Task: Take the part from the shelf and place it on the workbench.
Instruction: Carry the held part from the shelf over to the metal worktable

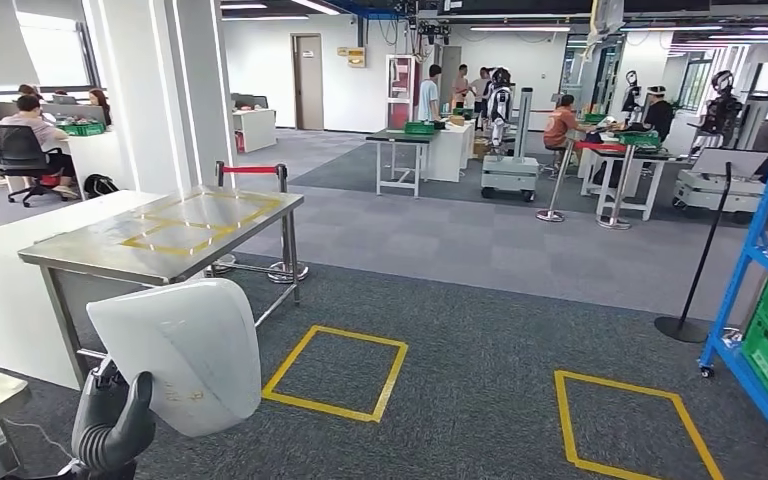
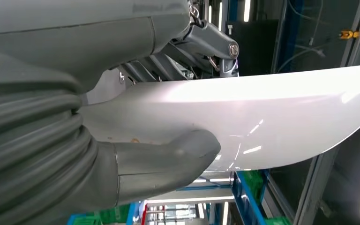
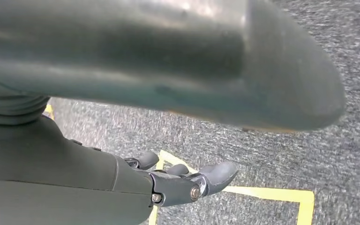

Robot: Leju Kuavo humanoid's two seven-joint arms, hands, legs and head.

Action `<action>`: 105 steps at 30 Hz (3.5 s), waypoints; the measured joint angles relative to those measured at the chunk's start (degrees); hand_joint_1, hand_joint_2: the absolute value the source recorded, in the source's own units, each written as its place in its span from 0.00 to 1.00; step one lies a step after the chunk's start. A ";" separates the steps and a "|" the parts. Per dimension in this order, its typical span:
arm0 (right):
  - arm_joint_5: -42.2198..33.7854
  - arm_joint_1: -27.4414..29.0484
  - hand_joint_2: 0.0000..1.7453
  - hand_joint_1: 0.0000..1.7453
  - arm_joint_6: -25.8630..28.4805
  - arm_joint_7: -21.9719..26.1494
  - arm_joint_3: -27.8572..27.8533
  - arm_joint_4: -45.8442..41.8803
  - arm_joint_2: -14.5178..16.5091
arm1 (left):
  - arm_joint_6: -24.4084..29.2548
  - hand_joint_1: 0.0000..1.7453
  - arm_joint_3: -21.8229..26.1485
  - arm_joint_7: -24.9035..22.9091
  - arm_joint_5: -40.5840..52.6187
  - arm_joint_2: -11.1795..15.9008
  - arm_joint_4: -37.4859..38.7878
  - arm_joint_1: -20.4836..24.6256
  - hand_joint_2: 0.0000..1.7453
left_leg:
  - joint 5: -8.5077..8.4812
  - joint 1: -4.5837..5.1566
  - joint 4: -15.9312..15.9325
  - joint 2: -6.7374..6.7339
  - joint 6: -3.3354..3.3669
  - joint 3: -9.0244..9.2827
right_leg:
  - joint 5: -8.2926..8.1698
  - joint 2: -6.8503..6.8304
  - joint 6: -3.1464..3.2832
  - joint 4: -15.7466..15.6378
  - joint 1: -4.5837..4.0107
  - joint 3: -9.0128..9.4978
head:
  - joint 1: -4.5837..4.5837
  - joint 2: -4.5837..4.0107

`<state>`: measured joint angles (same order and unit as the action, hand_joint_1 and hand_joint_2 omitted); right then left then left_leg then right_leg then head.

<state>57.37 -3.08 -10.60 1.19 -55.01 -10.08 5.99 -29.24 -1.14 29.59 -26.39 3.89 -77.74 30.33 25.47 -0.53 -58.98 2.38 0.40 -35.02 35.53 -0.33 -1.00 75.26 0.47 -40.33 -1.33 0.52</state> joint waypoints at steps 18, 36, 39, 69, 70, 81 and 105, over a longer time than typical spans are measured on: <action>-0.37 -0.05 0.00 0.00 0.48 -0.33 0.00 0.00 0.43 | 0.75 1.00 0.55 -0.21 0.25 0.05 0.56 0.28 1.00 | 2.87 -0.23 -9.73 -3.03 -3.40 -5.10 | -8.11 -3.86 3.01 -16.90 -0.08 7.36 | 0.40 0.01; -0.43 -0.14 0.00 0.00 0.56 0.02 0.00 0.00 0.74 | 0.91 1.00 0.61 -0.72 1.57 -1.20 -1.42 -0.74 1.00 | -1.23 -0.31 0.02 3.95 -0.88 -0.79 | -7.30 4.05 1.07 -14.78 -0.02 6.88 | -0.05 0.01; -0.43 -0.24 0.00 0.00 0.45 -0.02 0.00 0.00 0.77 | 1.17 1.00 0.64 -1.16 1.73 -1.28 -2.13 -0.63 1.00 | -1.83 -0.49 0.47 5.78 -2.13 -1.34 | -7.58 3.36 1.59 -16.29 -0.23 7.55 | -0.08 0.02; -0.47 -0.18 0.00 0.00 0.31 0.67 -0.28 0.00 1.17 | 1.51 1.00 1.63 -0.25 2.20 -0.20 0.02 1.16 1.00 | -2.00 -0.33 0.22 5.20 -1.90 -1.34 | -7.26 3.10 1.07 -15.99 0.02 7.75 | -0.04 0.00; -0.45 -0.23 0.00 0.00 0.31 0.67 -0.28 0.00 1.20 | 1.54 1.00 1.63 -0.27 2.32 -0.06 0.13 1.14 1.00 | -2.21 -0.40 0.39 5.60 -2.29 -1.53 | -7.47 2.39 1.42 -16.14 0.09 7.81 | -0.06 0.00; -0.45 -0.33 0.00 0.00 0.33 0.39 -0.31 0.00 1.26 | 2.81 1.00 1.49 -0.38 3.77 0.43 1.55 1.93 1.00 | 0.66 0.22 -3.82 -5.24 -2.72 -1.61 | -7.68 -5.48 2.66 -16.28 -0.29 7.78 | 0.33 0.01; -1.60 -0.63 0.00 0.00 1.87 -0.34 -0.96 -0.01 1.24 | 4.11 1.00 1.15 -0.65 4.80 -0.97 3.15 4.44 1.00 | 3.30 -0.09 -8.91 -0.74 -2.79 -5.83 | -8.09 0.73 2.54 -16.61 0.27 7.83 | 0.42 0.00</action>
<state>55.76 -3.71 -8.73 0.84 -55.97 -10.09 7.23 -25.13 0.02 28.94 -21.59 2.92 -74.59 34.77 28.77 -0.62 -67.89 1.64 -2.39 -40.85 27.44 0.41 1.53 58.65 0.74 -32.51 -0.91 0.52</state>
